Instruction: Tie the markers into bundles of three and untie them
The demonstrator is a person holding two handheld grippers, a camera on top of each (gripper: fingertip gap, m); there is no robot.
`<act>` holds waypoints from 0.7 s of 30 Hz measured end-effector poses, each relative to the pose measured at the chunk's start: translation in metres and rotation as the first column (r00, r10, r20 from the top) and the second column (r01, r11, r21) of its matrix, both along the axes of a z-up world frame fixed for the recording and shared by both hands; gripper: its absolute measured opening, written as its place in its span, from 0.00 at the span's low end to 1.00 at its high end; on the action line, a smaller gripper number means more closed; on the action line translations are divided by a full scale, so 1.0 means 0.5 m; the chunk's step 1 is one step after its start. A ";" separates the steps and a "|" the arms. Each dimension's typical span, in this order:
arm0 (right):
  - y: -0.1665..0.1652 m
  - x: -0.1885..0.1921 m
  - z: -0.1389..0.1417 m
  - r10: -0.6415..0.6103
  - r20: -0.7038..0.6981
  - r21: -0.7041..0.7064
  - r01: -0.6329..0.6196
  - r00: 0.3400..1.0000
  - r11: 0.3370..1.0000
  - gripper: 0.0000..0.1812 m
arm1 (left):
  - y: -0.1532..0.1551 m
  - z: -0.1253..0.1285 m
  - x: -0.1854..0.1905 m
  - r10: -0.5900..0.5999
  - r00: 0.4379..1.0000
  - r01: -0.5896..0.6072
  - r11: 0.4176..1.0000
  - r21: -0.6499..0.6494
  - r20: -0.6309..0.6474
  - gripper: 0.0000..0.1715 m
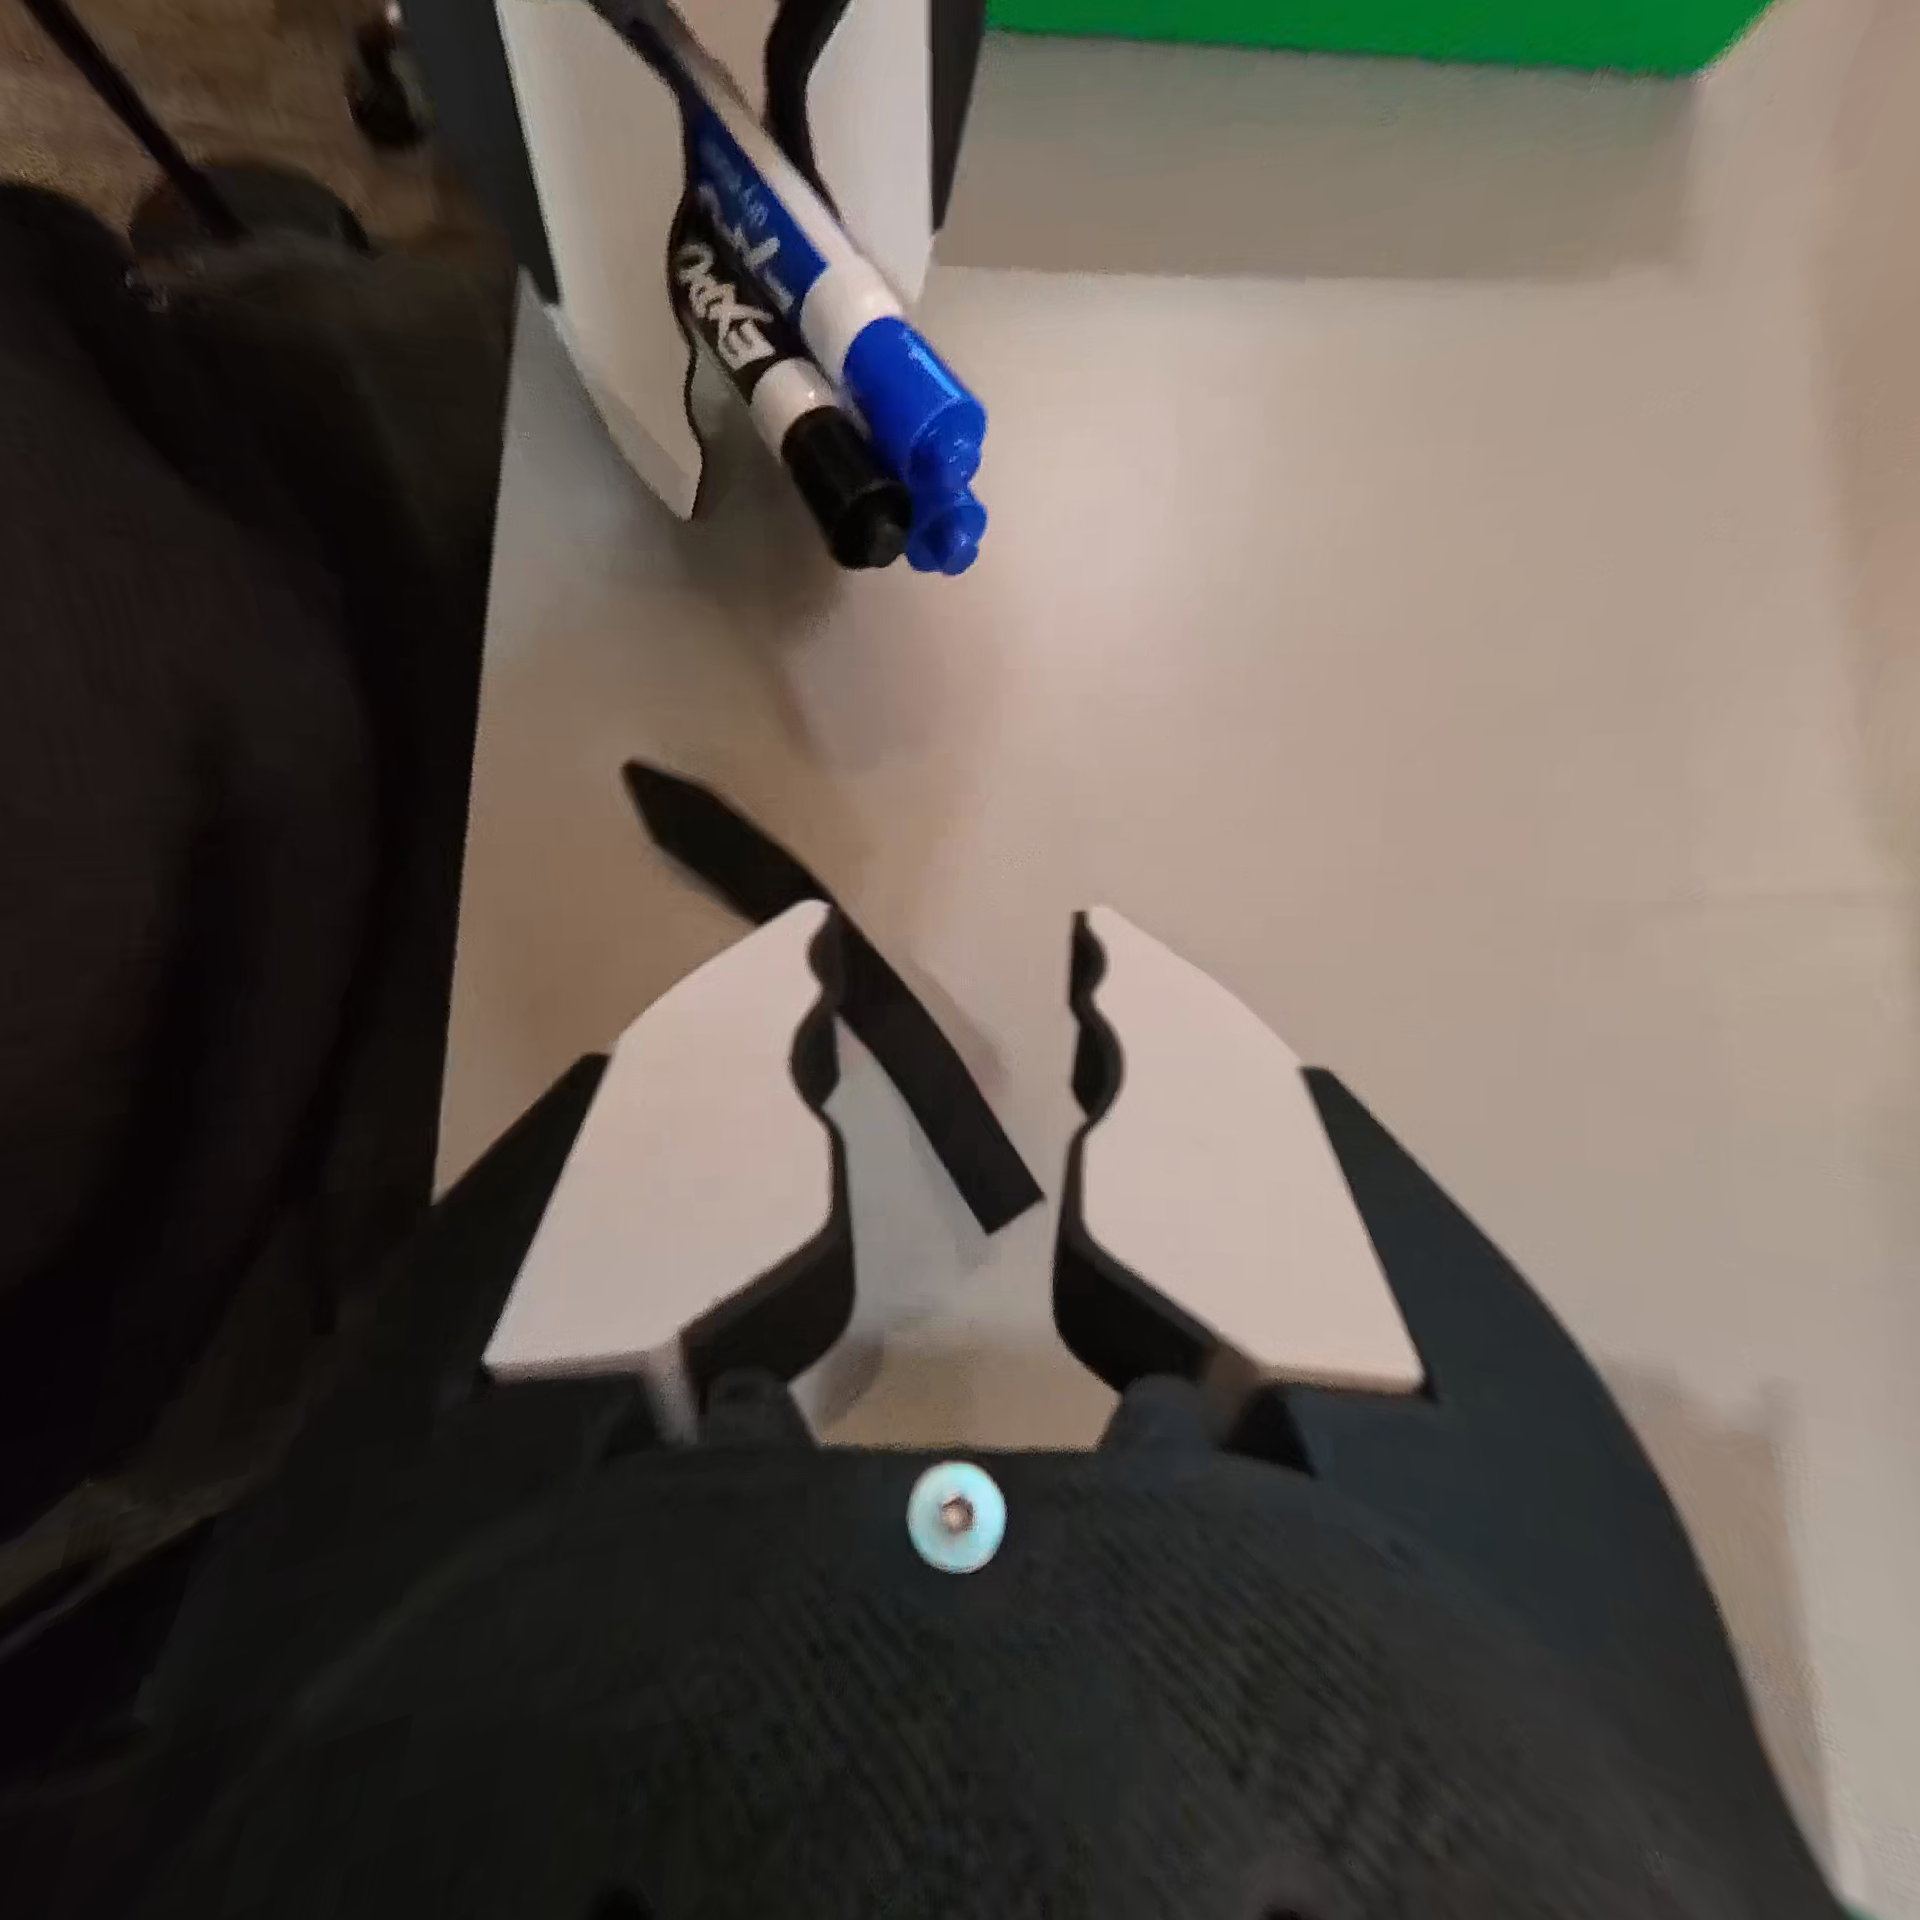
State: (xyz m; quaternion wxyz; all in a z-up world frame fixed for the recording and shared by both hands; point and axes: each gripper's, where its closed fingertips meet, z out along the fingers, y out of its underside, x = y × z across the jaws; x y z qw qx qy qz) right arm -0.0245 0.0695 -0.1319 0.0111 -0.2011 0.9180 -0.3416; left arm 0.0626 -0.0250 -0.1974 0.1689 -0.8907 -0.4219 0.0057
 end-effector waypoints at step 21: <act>0.112 -0.023 -0.124 -0.725 0.446 0.112 0.771 0.526 0.628 0.25 | 0.024 -0.022 -0.089 -0.179 0.983 0.176 0.983 0.054 0.046 0.27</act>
